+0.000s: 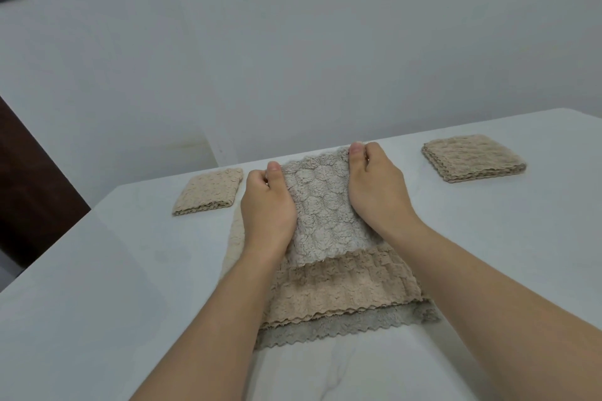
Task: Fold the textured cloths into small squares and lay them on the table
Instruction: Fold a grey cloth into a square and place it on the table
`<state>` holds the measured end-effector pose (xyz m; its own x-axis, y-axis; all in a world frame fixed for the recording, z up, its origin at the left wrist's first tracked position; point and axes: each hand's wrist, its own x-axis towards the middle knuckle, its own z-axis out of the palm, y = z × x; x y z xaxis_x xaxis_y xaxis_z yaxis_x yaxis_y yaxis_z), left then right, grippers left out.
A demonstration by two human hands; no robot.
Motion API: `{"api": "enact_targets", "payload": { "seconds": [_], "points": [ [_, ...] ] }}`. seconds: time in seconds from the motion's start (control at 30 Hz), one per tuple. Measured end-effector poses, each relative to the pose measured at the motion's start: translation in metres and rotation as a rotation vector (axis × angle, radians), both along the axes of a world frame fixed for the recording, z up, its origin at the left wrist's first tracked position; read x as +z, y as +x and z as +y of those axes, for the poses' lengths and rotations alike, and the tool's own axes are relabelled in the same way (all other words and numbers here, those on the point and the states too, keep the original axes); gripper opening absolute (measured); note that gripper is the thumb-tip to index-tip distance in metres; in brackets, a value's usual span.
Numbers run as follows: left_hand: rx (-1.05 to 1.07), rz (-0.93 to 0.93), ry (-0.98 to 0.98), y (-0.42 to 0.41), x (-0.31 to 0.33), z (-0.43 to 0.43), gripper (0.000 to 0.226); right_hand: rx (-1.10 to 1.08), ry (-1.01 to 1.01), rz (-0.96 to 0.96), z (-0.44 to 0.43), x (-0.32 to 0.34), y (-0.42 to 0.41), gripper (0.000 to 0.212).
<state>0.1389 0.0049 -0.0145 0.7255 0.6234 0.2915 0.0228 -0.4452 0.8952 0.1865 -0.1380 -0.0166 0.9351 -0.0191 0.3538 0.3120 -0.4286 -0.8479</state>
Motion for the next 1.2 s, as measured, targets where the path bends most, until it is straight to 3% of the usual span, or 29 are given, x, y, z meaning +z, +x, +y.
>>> {"api": "enact_targets", "payload": {
  "seconds": [0.2, 0.33, 0.5, 0.57, 0.73, 0.83, 0.97, 1.07, 1.2],
  "points": [
    [0.034, -0.016, 0.016, 0.002, -0.005, 0.002, 0.040, -0.002, 0.036, -0.028, 0.002, -0.004, 0.002, 0.040],
    [0.026, -0.033, -0.078, 0.001, -0.008, -0.007, 0.038, -0.022, 0.023, 0.002, -0.002, -0.009, 0.006, 0.041],
    [-0.126, 0.118, -0.239, 0.002, 0.001, -0.004, 0.063, -0.006, -0.060, 0.097, -0.002, -0.006, 0.012, 0.042],
    [-0.175, 0.160, -0.301, -0.004, 0.009, -0.007, 0.061, -0.015, -0.066, 0.098, -0.004, -0.004, 0.012, 0.043],
    [-0.163, 0.133, -0.039, -0.040, 0.013, -0.002, 0.052, 0.007, -0.097, 0.184, 0.012, -0.002, 0.003, 0.048],
    [-0.097, 0.130, 0.039, -0.062, 0.013, 0.030, 0.041, 0.141, 0.032, 0.361, 0.037, 0.006, -0.016, 0.044],
    [0.005, 0.218, 0.002, -0.090, 0.017, 0.099, 0.037, 0.473, 0.131, 0.589, 0.079, 0.018, -0.053, 0.037],
    [0.010, 0.278, -0.137, -0.115, 0.016, 0.159, 0.038, 0.645, 0.032, 0.631, 0.124, 0.016, -0.075, 0.032],
    [-0.041, 0.321, -0.296, -0.152, 0.012, 0.235, 0.016, 0.726, 0.012, 0.637, 0.190, 0.013, -0.101, 0.033]
  ]
}}
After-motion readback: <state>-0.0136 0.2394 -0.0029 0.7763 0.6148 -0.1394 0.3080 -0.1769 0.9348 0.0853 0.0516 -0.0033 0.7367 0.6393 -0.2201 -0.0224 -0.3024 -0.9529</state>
